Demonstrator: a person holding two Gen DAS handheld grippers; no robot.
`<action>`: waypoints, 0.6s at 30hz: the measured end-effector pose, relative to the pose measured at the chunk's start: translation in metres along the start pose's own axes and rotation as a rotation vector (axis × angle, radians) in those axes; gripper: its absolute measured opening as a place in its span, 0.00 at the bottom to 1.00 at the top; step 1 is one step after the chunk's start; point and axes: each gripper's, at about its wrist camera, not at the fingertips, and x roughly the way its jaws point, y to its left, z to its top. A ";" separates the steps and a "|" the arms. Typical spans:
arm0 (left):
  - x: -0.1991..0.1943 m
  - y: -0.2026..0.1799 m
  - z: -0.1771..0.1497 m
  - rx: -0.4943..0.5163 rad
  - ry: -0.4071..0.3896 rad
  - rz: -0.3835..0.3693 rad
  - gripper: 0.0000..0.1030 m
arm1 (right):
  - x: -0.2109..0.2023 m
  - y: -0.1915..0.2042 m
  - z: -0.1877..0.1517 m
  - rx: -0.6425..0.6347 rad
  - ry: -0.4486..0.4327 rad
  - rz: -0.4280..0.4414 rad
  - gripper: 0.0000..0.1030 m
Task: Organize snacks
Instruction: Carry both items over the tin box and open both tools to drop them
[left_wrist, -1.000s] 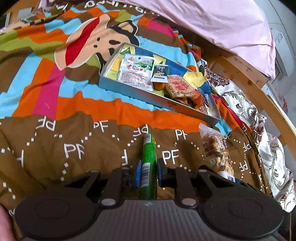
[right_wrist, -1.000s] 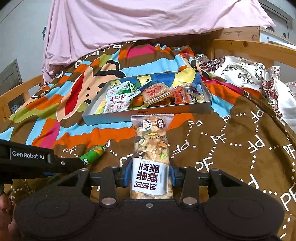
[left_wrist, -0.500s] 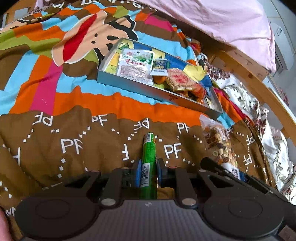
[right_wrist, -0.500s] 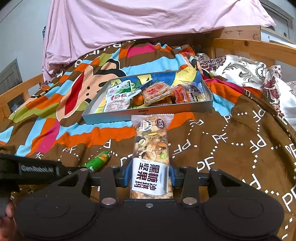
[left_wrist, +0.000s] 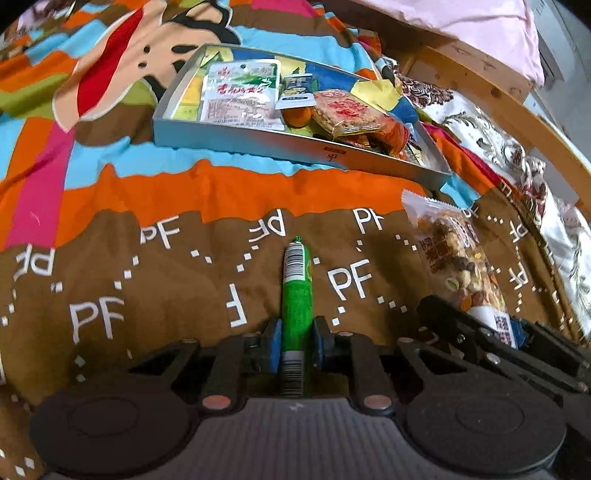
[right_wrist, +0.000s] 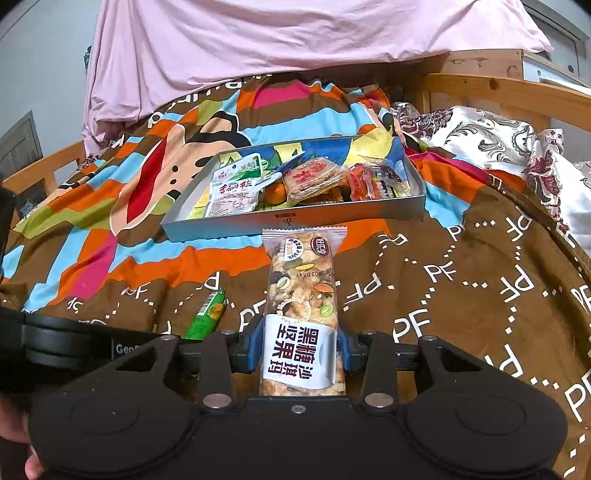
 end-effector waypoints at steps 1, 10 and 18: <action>-0.002 -0.002 -0.002 0.007 -0.009 0.004 0.18 | 0.000 0.000 0.000 0.001 -0.001 0.000 0.39; -0.024 -0.010 0.002 -0.004 -0.112 -0.022 0.17 | -0.008 -0.001 0.009 -0.016 -0.069 -0.005 0.39; -0.034 -0.026 0.049 0.005 -0.204 -0.019 0.17 | 0.006 -0.011 0.057 -0.085 -0.160 -0.007 0.39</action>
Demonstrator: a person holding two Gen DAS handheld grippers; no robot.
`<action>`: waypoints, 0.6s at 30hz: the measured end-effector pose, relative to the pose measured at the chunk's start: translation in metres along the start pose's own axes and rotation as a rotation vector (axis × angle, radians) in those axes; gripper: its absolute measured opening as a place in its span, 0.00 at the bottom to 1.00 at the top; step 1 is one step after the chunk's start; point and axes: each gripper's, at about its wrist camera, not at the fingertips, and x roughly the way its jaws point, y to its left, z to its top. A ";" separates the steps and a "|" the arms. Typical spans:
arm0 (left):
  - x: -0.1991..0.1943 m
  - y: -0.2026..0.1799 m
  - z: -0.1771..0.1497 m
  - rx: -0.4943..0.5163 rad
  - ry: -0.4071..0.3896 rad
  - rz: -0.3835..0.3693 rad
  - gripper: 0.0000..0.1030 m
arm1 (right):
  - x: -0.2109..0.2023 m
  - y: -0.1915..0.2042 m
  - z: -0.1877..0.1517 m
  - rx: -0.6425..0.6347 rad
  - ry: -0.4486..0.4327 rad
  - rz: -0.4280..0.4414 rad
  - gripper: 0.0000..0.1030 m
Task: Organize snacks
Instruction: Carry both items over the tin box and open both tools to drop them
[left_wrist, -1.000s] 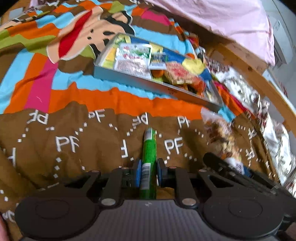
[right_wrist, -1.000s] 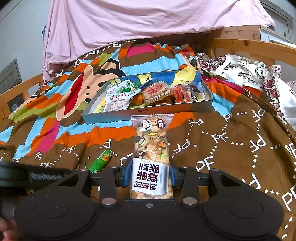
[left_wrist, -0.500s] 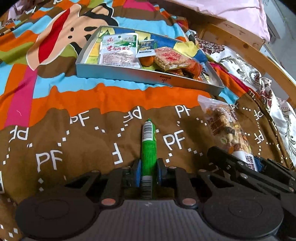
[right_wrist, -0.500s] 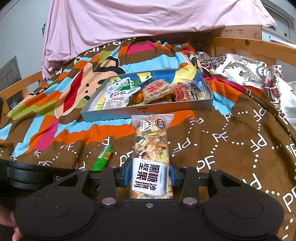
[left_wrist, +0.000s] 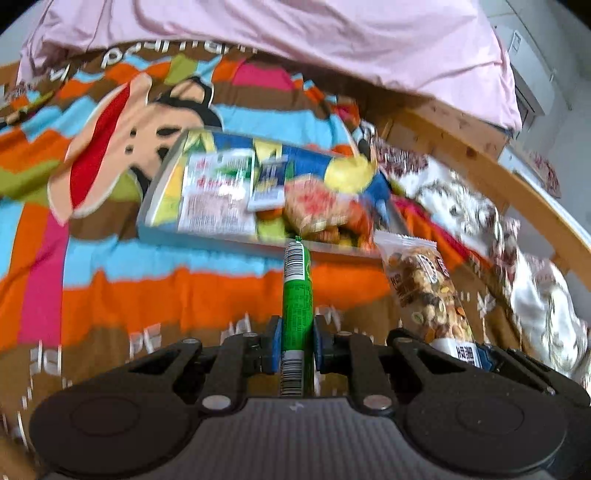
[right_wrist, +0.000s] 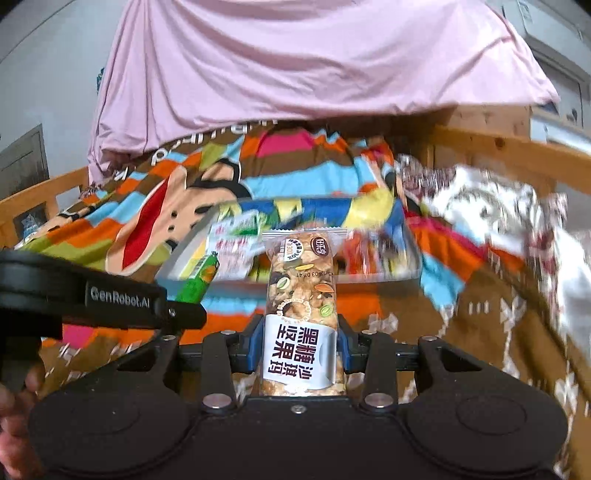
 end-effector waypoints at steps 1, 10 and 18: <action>0.003 -0.002 0.010 0.002 -0.010 -0.001 0.17 | 0.005 -0.003 0.006 -0.009 -0.012 -0.002 0.39; 0.054 -0.015 0.086 0.034 -0.065 0.019 0.18 | 0.080 -0.059 0.066 -0.021 -0.092 -0.029 0.39; 0.134 -0.031 0.144 0.057 -0.030 0.021 0.18 | 0.159 -0.096 0.087 0.025 -0.094 -0.016 0.39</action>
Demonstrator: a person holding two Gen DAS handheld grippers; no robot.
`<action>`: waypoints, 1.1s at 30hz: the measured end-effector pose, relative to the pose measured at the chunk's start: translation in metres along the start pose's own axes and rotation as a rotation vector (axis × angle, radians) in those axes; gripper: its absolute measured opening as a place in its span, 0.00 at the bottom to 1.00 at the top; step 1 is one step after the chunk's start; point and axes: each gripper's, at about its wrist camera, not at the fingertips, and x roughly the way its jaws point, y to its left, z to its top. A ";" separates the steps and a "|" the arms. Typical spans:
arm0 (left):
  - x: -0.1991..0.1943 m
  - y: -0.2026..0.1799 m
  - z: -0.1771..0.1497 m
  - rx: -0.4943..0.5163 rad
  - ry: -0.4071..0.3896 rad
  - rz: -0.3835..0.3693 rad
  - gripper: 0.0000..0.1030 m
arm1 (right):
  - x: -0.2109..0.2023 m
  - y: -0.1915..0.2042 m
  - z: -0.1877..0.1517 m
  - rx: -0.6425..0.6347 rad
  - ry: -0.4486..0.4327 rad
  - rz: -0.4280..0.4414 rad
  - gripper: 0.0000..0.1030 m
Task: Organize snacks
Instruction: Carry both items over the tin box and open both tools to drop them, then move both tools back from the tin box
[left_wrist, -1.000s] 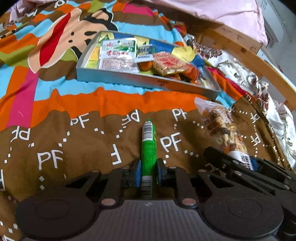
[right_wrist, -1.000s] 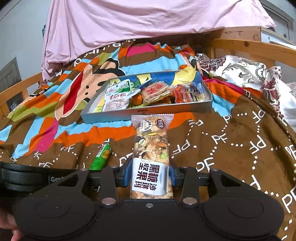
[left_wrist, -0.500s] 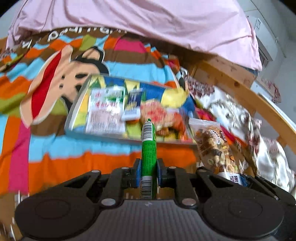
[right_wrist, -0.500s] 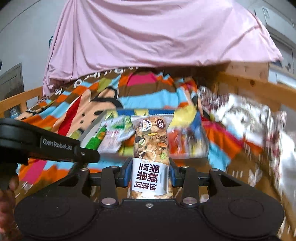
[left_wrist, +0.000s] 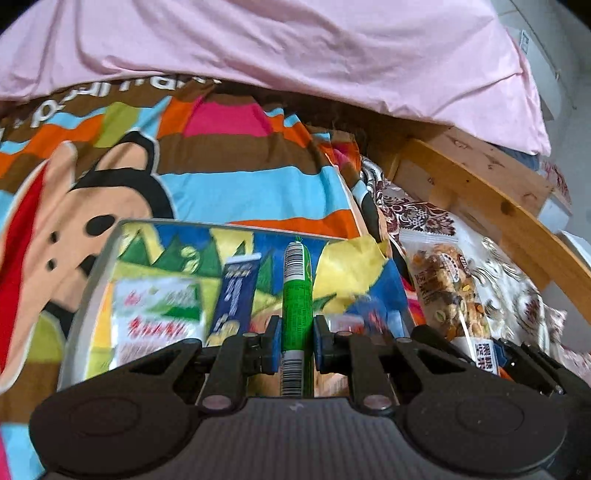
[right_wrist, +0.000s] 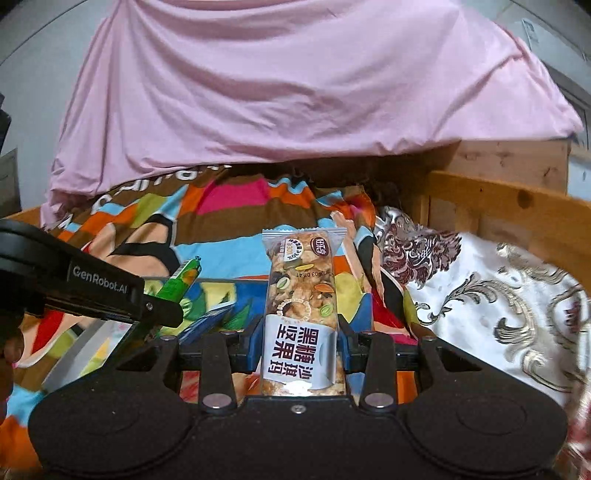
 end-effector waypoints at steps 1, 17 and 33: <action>0.009 -0.001 0.005 0.004 0.008 0.002 0.18 | 0.010 -0.005 0.001 0.014 0.007 -0.002 0.39; 0.094 -0.013 0.016 0.076 0.122 0.091 0.18 | 0.066 -0.029 -0.019 0.058 0.155 0.001 0.40; 0.056 0.000 0.014 -0.004 0.026 0.077 0.70 | 0.028 -0.020 -0.007 0.038 0.089 0.048 0.78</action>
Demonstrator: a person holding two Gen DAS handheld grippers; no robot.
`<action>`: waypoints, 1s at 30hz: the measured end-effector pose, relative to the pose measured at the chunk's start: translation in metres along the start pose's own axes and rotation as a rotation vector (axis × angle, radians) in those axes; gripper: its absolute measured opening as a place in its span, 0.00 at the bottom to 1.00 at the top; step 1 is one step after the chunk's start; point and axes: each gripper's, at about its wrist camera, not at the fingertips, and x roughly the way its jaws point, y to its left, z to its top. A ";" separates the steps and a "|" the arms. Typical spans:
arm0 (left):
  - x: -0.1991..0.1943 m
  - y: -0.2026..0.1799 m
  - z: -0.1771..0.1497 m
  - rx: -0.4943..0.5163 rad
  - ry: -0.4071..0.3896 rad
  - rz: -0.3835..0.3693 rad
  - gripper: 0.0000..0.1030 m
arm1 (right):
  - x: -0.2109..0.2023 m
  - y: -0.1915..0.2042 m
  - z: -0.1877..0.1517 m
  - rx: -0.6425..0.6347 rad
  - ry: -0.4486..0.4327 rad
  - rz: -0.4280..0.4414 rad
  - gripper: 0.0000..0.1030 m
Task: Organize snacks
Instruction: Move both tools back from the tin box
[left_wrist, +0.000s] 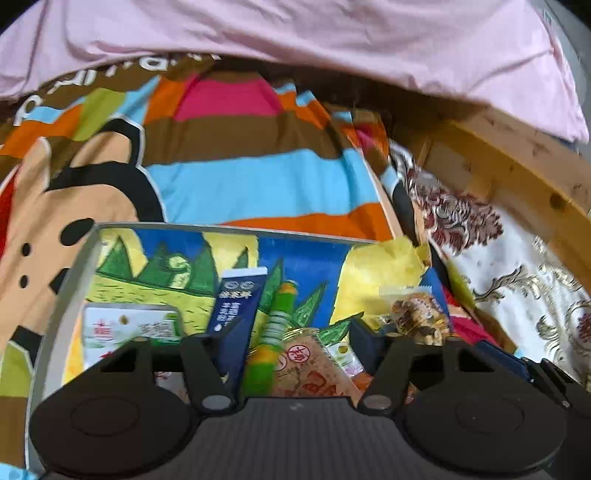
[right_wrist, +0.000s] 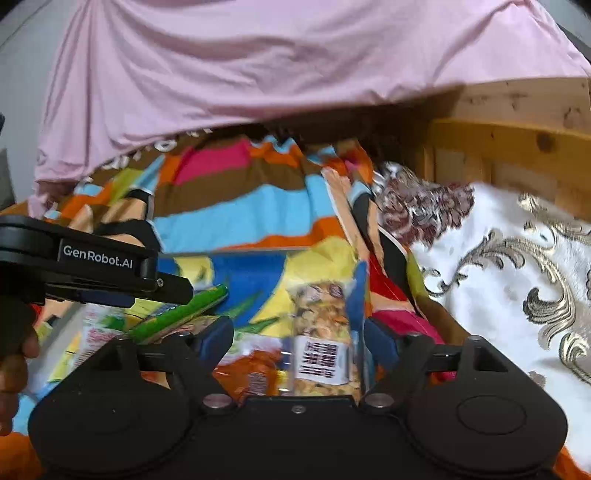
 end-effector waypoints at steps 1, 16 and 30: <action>-0.006 0.002 -0.001 -0.008 -0.011 0.000 0.73 | -0.006 0.001 0.001 0.003 -0.006 0.002 0.80; -0.124 0.022 -0.030 -0.018 -0.205 -0.002 0.97 | -0.115 0.034 0.001 -0.001 -0.131 0.009 0.99; -0.220 0.057 -0.110 -0.014 -0.321 0.087 0.99 | -0.205 0.074 -0.048 -0.042 -0.114 -0.011 0.99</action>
